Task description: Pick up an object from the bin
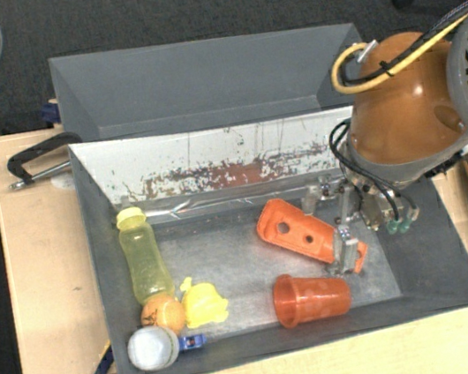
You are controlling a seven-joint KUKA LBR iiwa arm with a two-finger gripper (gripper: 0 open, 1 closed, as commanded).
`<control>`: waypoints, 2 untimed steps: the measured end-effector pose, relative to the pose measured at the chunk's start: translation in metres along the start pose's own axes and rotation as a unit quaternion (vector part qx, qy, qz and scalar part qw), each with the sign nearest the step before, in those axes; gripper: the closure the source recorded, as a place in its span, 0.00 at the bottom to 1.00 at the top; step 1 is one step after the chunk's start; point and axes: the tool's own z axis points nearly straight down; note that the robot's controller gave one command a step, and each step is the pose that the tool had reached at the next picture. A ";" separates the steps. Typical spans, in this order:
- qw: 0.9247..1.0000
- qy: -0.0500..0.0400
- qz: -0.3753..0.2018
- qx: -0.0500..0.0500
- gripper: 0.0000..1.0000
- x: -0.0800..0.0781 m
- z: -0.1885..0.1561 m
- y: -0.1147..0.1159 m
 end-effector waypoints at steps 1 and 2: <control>1.000 -0.005 0.000 0.000 0.00 -0.002 -0.004 0.000; 0.999 -0.006 -0.044 0.000 0.00 -0.003 0.024 0.005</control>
Offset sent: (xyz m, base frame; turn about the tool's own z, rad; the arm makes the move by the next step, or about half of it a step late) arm 0.0004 0.0169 -0.0942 -0.2782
